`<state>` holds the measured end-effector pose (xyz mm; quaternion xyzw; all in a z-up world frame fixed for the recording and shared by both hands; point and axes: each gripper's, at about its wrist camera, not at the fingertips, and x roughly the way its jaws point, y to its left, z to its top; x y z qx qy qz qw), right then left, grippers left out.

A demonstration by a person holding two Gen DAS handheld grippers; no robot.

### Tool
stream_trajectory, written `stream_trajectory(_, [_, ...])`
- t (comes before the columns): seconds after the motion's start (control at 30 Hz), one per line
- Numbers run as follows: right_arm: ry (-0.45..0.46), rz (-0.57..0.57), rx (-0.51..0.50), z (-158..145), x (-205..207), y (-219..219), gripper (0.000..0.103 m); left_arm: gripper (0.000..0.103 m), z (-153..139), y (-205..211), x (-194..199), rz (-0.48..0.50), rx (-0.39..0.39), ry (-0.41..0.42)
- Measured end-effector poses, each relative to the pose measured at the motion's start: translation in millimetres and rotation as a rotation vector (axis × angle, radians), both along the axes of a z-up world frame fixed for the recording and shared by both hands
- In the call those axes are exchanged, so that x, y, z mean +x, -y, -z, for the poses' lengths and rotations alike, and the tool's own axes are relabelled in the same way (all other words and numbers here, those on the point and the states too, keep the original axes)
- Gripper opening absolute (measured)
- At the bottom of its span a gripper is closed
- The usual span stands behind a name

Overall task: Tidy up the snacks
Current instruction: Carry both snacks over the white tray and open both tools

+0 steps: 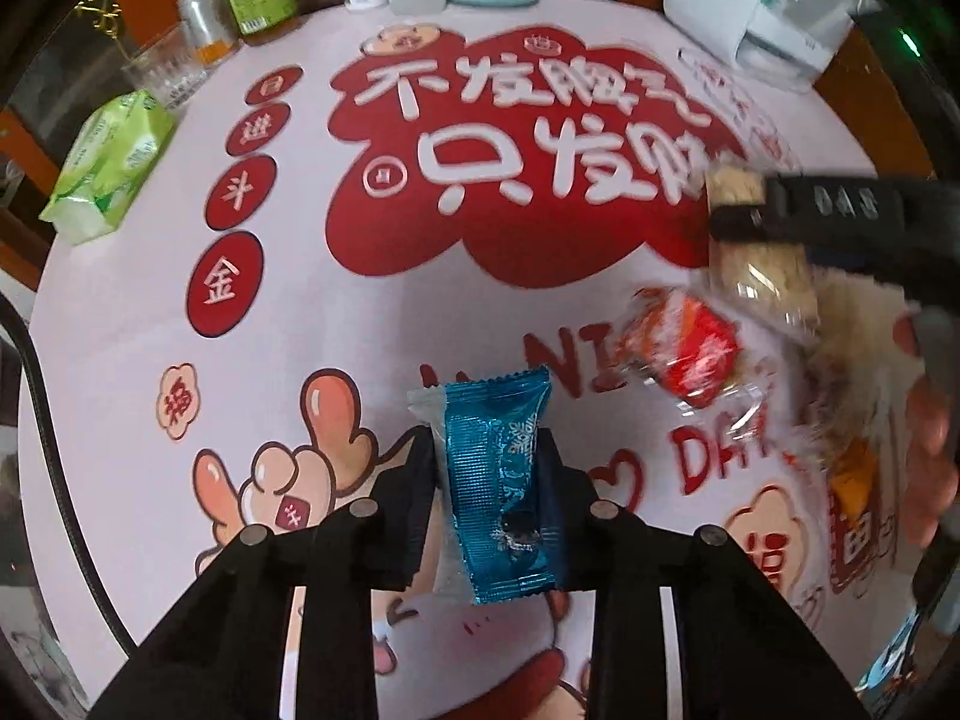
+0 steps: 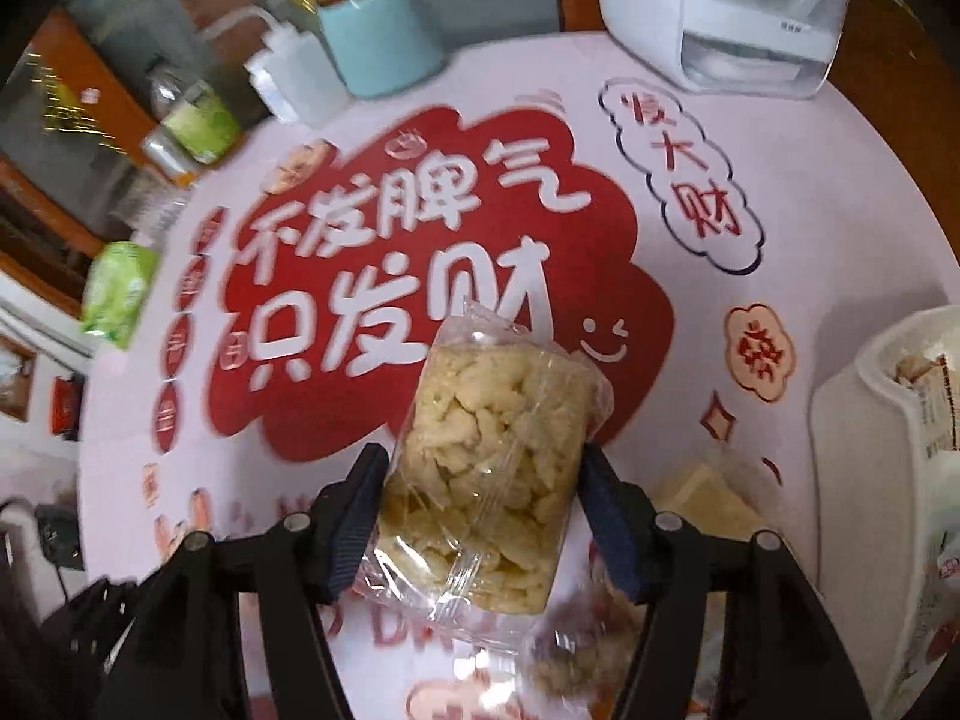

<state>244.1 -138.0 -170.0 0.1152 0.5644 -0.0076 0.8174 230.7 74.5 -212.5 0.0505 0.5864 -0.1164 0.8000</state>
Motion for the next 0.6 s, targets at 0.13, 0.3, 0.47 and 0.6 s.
stream_trajectory(0.13, [0.082, -0.028, 0.031, -36, -34, 10, 0.064, 0.029, -32, 8, -13, -0.013, -0.023, 0.053])
stream_trajectory(0.3, [0.173, -0.037, 0.038, -75, -82, 33, 0.064, 0.029, -82, 25, -36, -0.015, -0.067, 0.129])
stream_trajectory(0.47, [0.233, -0.031, 0.017, -100, -131, 69, 0.064, 0.029, -129, 58, -60, 0.023, -0.113, 0.196])
stream_trajectory(0.6, [0.254, -0.022, -0.009, -118, -166, 106, 0.064, 0.029, -161, 97, -85, 0.071, -0.143, 0.243])
